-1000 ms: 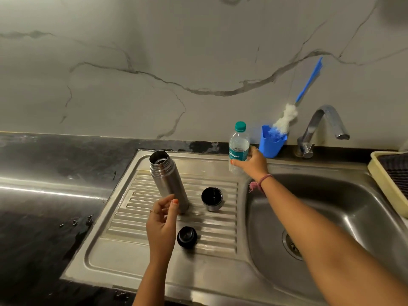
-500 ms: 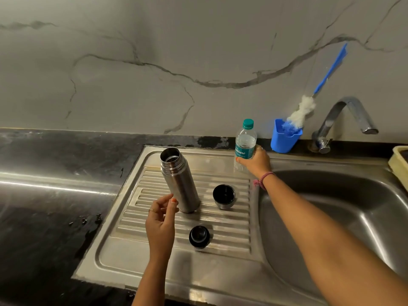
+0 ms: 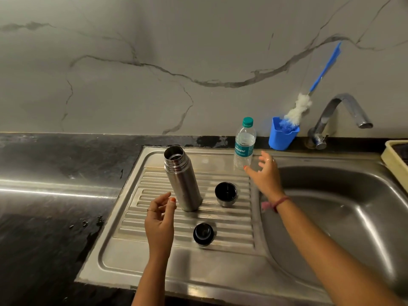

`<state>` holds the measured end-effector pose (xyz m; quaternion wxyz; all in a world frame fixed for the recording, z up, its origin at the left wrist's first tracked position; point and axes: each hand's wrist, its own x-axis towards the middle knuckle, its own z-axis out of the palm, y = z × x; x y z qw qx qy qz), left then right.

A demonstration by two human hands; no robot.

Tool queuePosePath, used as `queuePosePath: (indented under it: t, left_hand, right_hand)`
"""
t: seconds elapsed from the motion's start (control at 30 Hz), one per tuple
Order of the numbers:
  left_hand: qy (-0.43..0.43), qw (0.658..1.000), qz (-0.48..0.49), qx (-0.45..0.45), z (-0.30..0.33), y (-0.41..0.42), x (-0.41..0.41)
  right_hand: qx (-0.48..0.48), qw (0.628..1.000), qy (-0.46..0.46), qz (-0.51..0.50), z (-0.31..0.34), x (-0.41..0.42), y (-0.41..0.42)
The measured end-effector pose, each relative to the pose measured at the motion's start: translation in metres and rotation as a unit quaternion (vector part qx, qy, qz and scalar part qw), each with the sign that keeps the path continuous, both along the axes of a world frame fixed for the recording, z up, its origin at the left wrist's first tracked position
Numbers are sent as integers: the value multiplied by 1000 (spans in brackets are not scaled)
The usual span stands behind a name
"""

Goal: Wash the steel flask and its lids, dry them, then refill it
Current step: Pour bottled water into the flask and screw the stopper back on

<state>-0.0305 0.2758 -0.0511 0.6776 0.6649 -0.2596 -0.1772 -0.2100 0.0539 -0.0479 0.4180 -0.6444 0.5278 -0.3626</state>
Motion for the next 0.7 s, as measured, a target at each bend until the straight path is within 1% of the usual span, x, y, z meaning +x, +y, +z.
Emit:
queuePosePath:
  t: [0.1, 0.17, 0.2, 0.27, 0.33, 0.4, 0.43, 0.5, 0.7]
  left_hand:
    - [0, 1000, 1, 6, -2, -1, 4]
    - [0, 1000, -1, 14, -2, -3, 7]
    - [-1, 1000, -4, 21, -2, -4, 8]
    - [-2, 999, -13, 37, -1, -8, 10]
    - [-3, 998, -27, 56, -3, -12, 13]
    - [-10, 996, -42, 75, -6, -16, 15]
    - [-17, 995, -49, 81, -7, -18, 17]
    - [-30, 994, -60, 88, -8, -22, 18]
    - [-44, 988, -96, 112, -5, -34, 21]
  right_hand:
    - [-16, 996, -76, 40, 5, -8, 61]
    - [-4, 992, -94, 83, -2, -10, 100]
    - [3, 990, -89, 113, -7, -10, 116]
    - [10, 982, -32, 187, -20, -9, 140]
    - [5, 963, 63, 263, -35, -4, 154]
    - [-2, 940, 152, 305, -48, 4, 160]
    - [1, 933, 175, 316, -53, 7, 162]
    - [1, 930, 181, 321, -58, 15, 164]
    - [-8, 936, 178, 303, -61, 28, 168]
